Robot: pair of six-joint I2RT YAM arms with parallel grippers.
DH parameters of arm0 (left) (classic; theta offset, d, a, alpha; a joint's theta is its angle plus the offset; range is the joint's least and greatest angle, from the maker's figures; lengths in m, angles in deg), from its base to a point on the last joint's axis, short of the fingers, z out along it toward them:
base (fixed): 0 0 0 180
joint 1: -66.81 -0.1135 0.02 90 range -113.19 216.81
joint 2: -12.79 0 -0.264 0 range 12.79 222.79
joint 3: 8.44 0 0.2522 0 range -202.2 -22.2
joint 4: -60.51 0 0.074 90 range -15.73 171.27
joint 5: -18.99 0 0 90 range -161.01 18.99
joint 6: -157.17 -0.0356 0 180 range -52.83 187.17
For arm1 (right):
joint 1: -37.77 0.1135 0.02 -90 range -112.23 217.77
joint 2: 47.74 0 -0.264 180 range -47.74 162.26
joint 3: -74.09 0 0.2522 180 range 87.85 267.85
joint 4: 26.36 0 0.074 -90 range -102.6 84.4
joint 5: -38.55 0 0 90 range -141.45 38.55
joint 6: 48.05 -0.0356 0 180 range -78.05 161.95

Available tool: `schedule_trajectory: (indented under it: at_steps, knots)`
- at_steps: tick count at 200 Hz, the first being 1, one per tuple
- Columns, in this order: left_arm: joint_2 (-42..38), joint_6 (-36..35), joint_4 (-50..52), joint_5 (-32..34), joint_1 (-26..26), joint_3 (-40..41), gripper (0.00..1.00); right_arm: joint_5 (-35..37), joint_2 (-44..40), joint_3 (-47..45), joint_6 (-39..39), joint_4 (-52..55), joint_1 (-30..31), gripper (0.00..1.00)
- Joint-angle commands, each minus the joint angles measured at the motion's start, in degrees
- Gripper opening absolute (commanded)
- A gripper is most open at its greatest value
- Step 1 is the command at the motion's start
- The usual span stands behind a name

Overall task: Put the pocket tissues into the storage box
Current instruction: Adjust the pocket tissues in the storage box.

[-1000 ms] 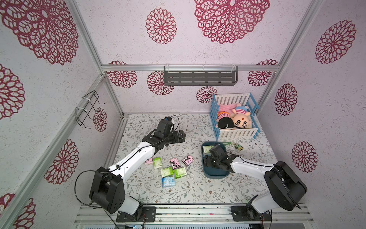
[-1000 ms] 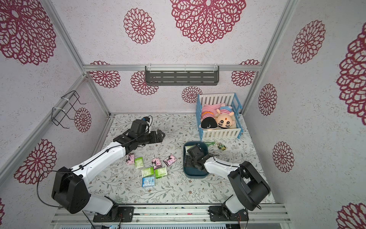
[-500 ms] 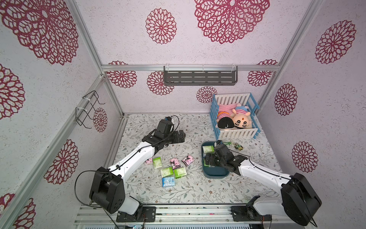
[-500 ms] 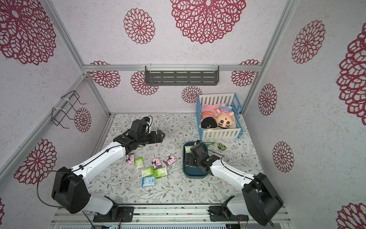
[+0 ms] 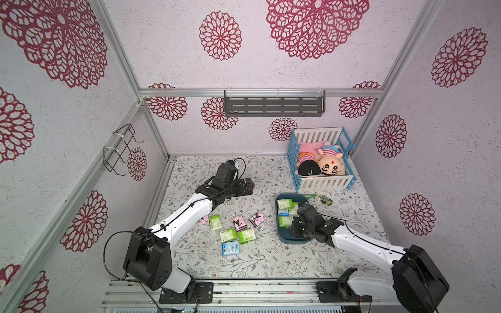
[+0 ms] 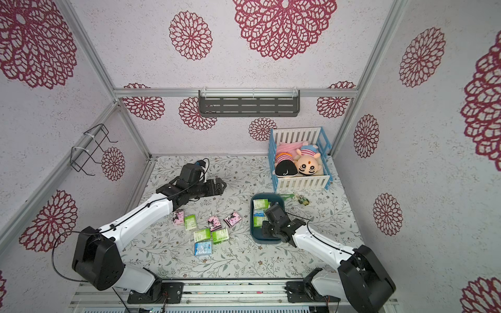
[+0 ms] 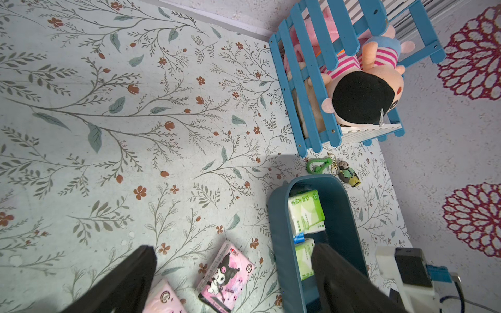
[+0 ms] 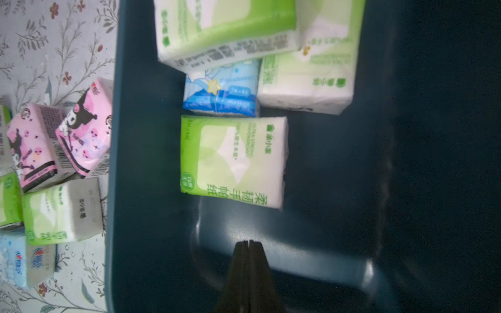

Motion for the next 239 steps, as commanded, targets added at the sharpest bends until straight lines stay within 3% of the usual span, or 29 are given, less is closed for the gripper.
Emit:
schedule_trajectory:
  at_steps: [1, 77, 153, 160, 175, 190, 239]
  knots:
    - [0.2, 0.2, -0.8, 0.0, 0.2, -1.0, 0.97, -1.7, 1.6, -0.7, -0.2, -4.4, -0.1, 0.0]
    - [-0.4, -0.8, 0.4, 0.9, 0.2, -1.2, 0.97, -0.2, 8.5, 2.3, 0.5, -9.6, -0.3, 0.0]
    - [-0.5, -0.9, 0.5, 0.8, 0.2, -1.3, 0.97, -0.1, 8.6, 2.2, 1.3, -10.5, -0.4, 0.0]
    - [-0.5, -0.8, 0.5, 0.8, 0.2, -1.4, 0.97, -0.2, 8.1, 2.0, 1.5, -10.4, -0.3, 0.06]
    - [-0.3, -0.9, 0.5, 0.8, 0.2, -1.6, 0.97, -0.5, 6.6, 1.8, 1.9, -9.7, -0.4, 0.31]
    - [-0.3, -0.8, 0.5, 0.7, 0.2, -1.6, 0.97, -0.9, 4.6, 1.8, 2.5, -8.4, -0.4, 0.45]
    - [0.1, 0.1, 0.1, 2.0, -0.4, -1.3, 0.97, -2.0, -3.0, 2.1, 3.3, -3.5, 0.3, 0.6]
